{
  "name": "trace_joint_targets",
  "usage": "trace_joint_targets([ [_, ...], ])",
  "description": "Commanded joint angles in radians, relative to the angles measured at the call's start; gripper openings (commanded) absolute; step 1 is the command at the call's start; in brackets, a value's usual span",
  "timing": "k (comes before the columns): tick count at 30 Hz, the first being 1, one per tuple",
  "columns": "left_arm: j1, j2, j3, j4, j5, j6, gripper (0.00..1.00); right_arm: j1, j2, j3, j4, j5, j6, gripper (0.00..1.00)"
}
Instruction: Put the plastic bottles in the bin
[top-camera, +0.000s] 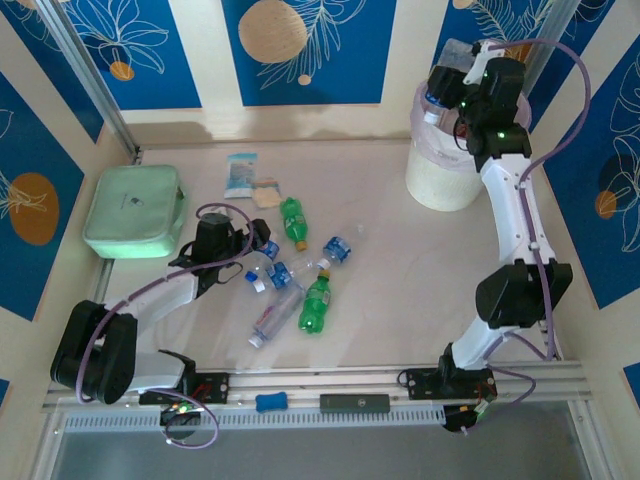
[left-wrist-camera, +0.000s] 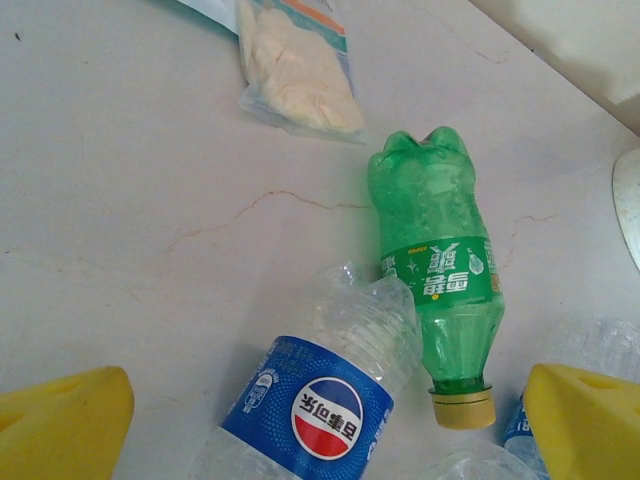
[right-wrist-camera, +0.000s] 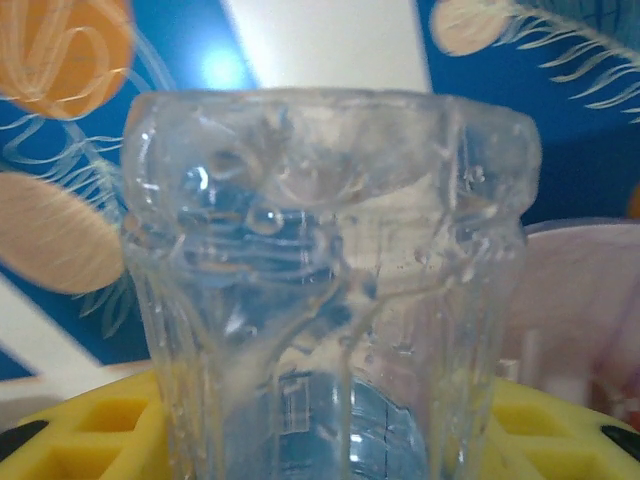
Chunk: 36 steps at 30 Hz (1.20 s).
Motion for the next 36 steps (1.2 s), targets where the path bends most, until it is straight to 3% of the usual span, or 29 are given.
trace_joint_targets([
  [1, 0.013, -0.035, -0.002, -0.002, -0.015, -0.002, 1.0, -0.04, 0.083, 0.072, -0.039, 0.129, -0.033, 0.44],
  [8, 0.014, -0.041, 0.015, -0.024, -0.026, 0.004, 1.0, -0.114, 0.292, 0.314, -0.285, 0.071, 0.036, 0.45],
  [18, 0.014, -0.047, 0.021, -0.04, -0.022, -0.002, 1.0, -0.101, 0.423, 0.411, -0.407, 0.013, 0.039, 0.52],
  [26, 0.014, -0.078, 0.006, -0.056, -0.041, -0.005, 1.0, -0.092, 0.428, 0.493, -0.436, 0.024, 0.022, 0.76],
  [31, 0.014, -0.078, -0.001, -0.047, -0.042, -0.013, 1.0, -0.069, 0.37, 0.527, -0.463, 0.03, -0.006, 0.8],
  [36, 0.014, -0.068, 0.0, -0.029, -0.042, -0.011, 1.0, -0.007, 0.228, 0.374, -0.398, 0.006, -0.032, 0.82],
])
